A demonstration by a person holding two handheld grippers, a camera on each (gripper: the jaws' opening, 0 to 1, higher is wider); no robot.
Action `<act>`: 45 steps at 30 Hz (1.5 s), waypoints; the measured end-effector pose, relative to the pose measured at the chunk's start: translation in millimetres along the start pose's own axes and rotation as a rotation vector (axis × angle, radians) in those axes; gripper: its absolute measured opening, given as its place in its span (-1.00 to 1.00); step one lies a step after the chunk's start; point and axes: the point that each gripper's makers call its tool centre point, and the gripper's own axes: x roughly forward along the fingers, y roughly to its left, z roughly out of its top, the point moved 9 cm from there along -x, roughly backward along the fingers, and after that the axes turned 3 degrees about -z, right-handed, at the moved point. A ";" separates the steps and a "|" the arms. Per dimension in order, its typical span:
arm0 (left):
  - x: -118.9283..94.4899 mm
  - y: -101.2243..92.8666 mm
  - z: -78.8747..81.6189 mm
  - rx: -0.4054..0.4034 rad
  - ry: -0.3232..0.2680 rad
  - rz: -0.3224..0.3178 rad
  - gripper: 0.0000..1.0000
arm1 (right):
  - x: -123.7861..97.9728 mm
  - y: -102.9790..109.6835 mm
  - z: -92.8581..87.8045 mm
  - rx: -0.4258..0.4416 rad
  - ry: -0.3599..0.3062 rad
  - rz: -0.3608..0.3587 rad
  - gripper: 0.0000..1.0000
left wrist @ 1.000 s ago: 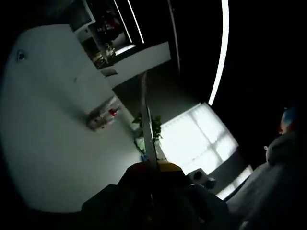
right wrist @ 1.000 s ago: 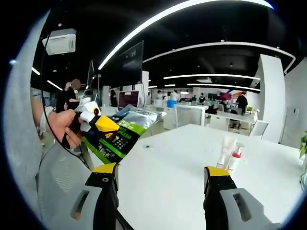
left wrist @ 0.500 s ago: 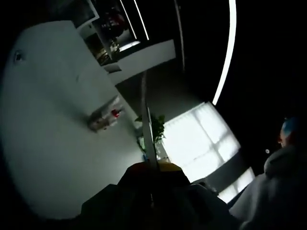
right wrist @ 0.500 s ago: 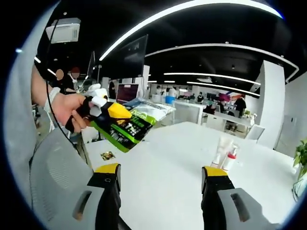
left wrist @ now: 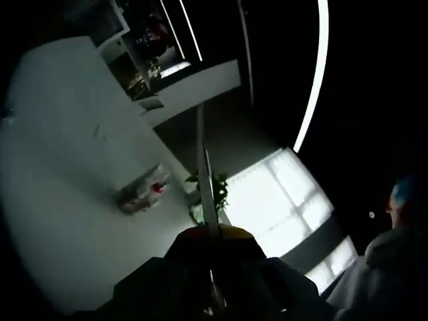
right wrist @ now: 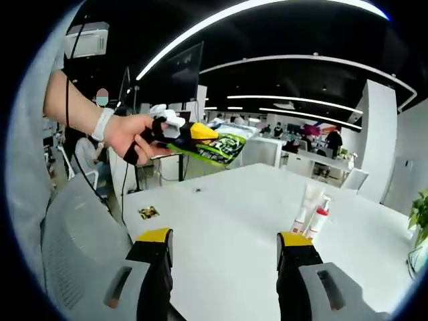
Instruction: Arrange the skincare products in the storage area until every visible bottle or jar stands upright without overlapping.
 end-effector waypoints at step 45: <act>85.0 112.9 56.3 -0.143 0.099 0.078 -1.00 | 8.3 -4.8 -14.8 0.018 0.129 -0.008 0.02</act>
